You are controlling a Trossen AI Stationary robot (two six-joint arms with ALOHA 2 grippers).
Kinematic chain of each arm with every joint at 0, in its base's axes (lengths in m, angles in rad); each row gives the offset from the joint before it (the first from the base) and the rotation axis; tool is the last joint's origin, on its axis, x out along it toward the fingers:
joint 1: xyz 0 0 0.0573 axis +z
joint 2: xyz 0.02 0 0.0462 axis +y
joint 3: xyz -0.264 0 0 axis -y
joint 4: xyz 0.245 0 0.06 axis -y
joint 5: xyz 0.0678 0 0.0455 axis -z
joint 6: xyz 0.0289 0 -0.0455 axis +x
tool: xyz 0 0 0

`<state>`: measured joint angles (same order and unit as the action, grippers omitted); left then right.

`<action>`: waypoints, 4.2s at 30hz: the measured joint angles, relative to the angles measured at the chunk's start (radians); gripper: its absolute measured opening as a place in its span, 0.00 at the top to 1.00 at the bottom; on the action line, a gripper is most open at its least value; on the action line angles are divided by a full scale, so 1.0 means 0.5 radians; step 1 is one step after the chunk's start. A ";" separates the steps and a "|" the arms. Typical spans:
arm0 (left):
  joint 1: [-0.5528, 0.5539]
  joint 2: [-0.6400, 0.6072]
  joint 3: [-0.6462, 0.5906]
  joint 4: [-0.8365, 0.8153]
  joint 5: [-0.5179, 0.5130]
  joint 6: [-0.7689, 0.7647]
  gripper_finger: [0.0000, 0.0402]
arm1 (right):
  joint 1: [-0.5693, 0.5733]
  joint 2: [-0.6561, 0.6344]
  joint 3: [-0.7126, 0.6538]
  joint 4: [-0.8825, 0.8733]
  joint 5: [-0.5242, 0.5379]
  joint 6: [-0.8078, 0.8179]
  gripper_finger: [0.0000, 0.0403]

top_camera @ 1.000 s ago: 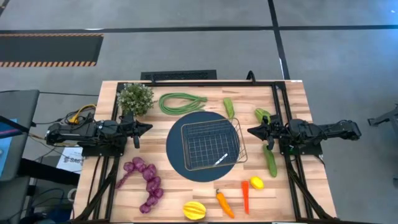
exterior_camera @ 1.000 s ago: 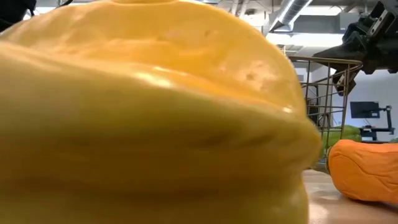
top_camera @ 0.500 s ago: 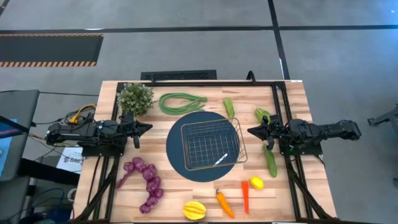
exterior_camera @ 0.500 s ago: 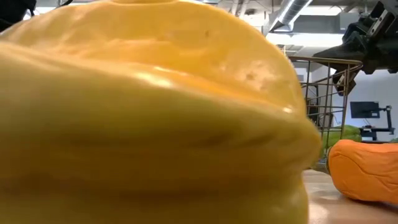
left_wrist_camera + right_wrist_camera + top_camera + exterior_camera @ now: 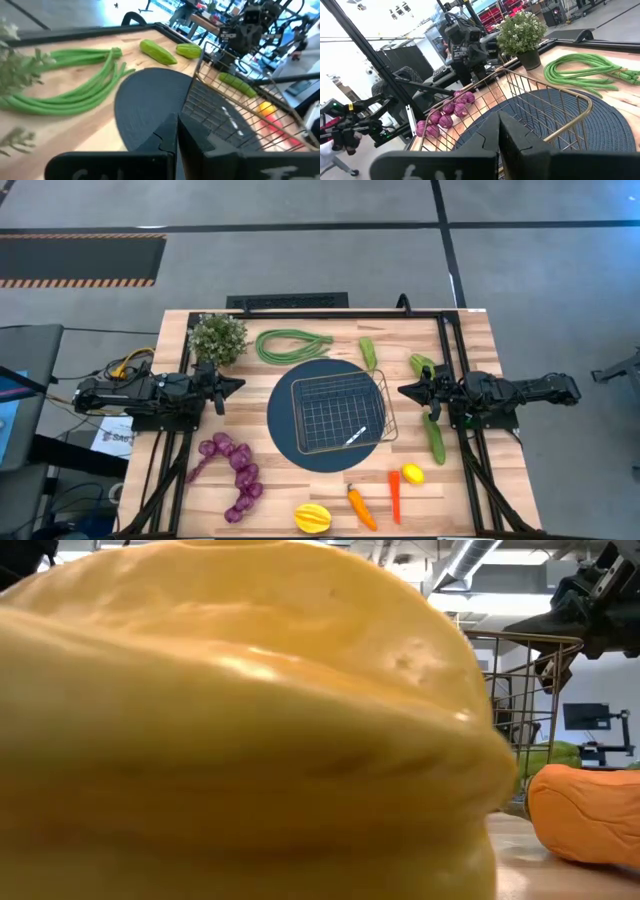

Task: Build produce basket
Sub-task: Put the green chayote into the gold wire basket

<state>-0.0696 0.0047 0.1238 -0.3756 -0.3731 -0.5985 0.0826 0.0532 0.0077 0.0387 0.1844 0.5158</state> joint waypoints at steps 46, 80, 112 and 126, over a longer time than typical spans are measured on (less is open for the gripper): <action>0.001 0.000 0.000 0.014 -0.065 -0.384 1.00 | -0.078 0.725 1.609 -2.027 0.620 0.650 0.70; 0.000 0.000 0.000 0.014 0.009 -0.333 1.00 | -1.847 2.354 1.890 -2.400 -0.532 -0.453 0.43; 0.000 0.000 0.000 -0.002 0.039 -0.436 1.00 | -1.817 2.619 1.743 -2.384 -0.360 -0.667 0.37; 0.000 -0.001 0.000 -0.001 0.038 -0.456 1.00 | -1.822 2.620 1.641 -2.125 -0.286 -0.681 0.38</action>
<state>-0.0696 0.0045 0.1240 -0.3759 -0.3538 -0.8266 -0.8284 1.3632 0.8280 -1.0239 0.0417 0.1752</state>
